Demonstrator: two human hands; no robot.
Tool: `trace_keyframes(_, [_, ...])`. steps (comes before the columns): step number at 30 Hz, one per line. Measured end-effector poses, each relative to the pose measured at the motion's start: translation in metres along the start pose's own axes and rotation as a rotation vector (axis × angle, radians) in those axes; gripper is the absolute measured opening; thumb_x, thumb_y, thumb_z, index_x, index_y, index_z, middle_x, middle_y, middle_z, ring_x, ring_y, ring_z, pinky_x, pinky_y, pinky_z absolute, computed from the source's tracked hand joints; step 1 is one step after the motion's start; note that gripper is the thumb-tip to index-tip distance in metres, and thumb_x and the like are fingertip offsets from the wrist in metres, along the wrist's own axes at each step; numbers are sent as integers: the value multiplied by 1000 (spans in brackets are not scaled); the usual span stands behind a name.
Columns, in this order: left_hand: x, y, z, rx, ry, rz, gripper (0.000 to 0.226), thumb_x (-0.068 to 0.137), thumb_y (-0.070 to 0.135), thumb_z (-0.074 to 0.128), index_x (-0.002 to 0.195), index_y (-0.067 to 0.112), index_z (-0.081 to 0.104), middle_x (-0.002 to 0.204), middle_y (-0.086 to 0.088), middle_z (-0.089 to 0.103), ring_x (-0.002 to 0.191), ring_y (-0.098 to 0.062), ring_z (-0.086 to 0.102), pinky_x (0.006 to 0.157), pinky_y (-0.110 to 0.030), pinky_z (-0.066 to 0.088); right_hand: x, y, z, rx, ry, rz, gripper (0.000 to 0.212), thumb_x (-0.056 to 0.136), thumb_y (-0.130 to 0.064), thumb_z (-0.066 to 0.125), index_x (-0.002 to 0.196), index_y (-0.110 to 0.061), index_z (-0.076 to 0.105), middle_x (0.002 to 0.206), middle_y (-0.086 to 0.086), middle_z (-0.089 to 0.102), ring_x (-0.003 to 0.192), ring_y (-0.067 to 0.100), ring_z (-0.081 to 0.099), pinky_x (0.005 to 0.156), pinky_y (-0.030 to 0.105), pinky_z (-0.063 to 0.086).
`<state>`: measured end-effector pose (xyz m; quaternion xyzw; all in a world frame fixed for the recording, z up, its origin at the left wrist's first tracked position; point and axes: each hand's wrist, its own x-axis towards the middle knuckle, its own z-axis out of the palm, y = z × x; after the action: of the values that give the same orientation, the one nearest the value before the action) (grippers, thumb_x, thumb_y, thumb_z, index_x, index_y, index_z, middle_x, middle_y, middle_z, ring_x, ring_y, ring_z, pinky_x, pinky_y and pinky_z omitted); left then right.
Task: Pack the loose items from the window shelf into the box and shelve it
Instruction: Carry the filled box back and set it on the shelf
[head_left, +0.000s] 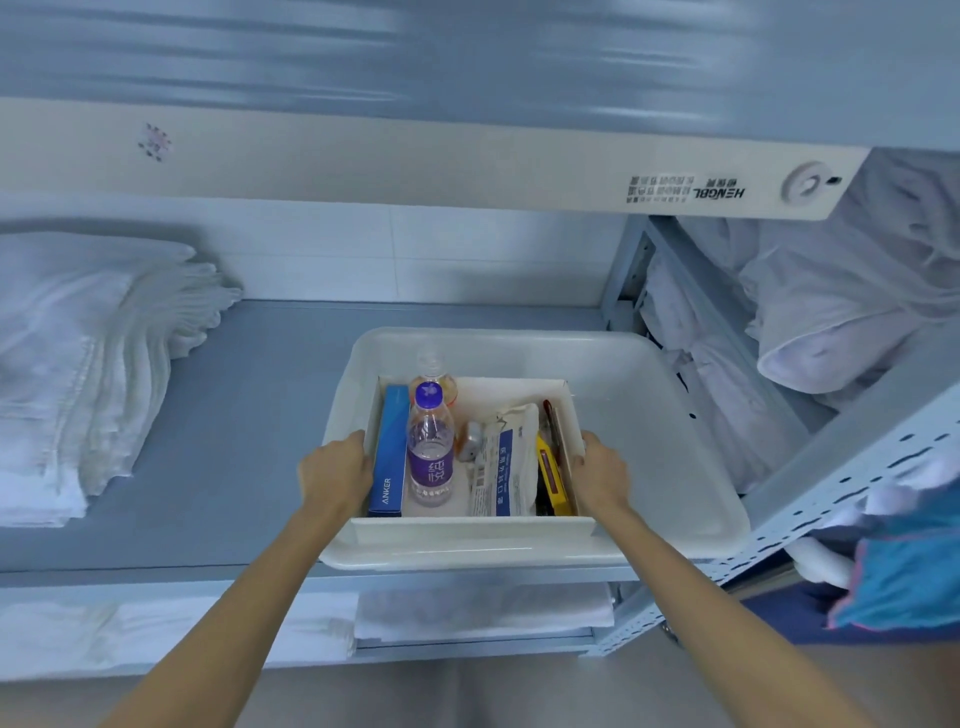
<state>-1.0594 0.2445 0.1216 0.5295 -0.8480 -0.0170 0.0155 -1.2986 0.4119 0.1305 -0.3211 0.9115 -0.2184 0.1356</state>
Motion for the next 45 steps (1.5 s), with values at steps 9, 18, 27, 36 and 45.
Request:
trace_keyframes(9, [-34,-12,6,-298,141,168,23,80,-3,60,103,-3,62,99,-22,65,91,-40,60,68,-42,51,-45,22,-10,119,-241,-75,65,93,-41,48,145,-12,21,142,9,44,124,29,48,103,39,41])
trace_keyframes(18, [-90,-17,36,-149,63,411,72,93,60,11,115,17,64,130,-8,58,127,-28,48,109,-52,10,-97,85,-3,-430,77,-268,86,78,-80,8,113,-23,63,106,-3,68,105,24,61,103,61,32])
trace_keyframes(27, [-86,-5,30,-164,-22,440,73,93,62,10,114,18,64,123,-3,63,121,-24,54,106,-53,18,-88,84,-19,-482,-44,-162,43,85,-49,52,120,-25,57,122,-1,58,121,27,46,109,63,12])
trace_keyframes(36, [-82,-4,36,-163,1,431,71,93,63,10,116,21,63,124,-2,62,120,-23,55,105,-51,24,-82,97,-10,-472,59,-236,46,82,-58,49,103,-21,67,102,2,68,101,31,60,98,71,27])
trace_keyframes(45, [-86,-8,22,-198,-59,427,96,77,75,-13,147,21,26,156,-2,19,145,-20,14,115,-46,5,-99,72,-32,-459,-101,-277,62,92,-51,41,144,-21,26,148,6,32,140,24,23,113,56,11])
